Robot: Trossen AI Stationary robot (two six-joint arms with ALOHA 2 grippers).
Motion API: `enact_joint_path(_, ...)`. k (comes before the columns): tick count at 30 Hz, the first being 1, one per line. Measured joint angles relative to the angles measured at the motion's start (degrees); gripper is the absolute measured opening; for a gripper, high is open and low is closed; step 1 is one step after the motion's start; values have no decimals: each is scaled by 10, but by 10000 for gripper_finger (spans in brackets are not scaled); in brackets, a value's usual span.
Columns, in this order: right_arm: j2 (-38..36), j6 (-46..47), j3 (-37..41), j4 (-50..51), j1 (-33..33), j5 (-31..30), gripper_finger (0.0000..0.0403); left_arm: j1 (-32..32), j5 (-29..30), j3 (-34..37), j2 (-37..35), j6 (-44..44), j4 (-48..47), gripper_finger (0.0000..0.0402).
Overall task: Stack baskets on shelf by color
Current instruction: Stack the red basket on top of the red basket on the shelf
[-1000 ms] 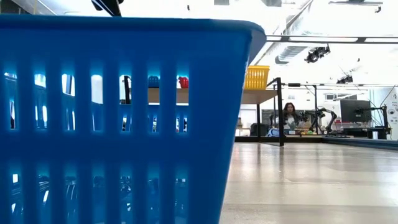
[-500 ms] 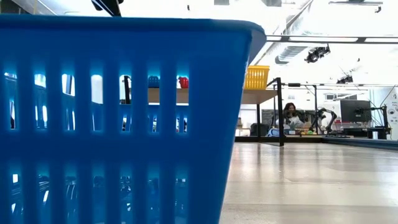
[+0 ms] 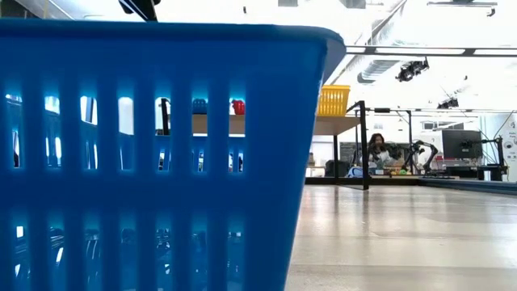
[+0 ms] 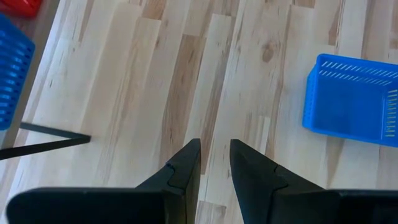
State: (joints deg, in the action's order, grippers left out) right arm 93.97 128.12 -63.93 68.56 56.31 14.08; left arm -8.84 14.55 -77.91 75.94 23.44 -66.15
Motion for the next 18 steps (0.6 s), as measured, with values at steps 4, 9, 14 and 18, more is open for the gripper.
enact_joint_path(4,0,4,24,-39,0,11,99,0,0,0,0,0,0,76)
enact_joint_path(9,0,5,65,-104,0,16,99,0,0,0,0,0,0,76)
enact_joint_path(14,0,2,76,-121,-3,24,67,0,0,0,0,0,0,76)
enact_joint_path(18,0,-10,64,-120,-14,-1,11,0,0,0,0,0,6,76)
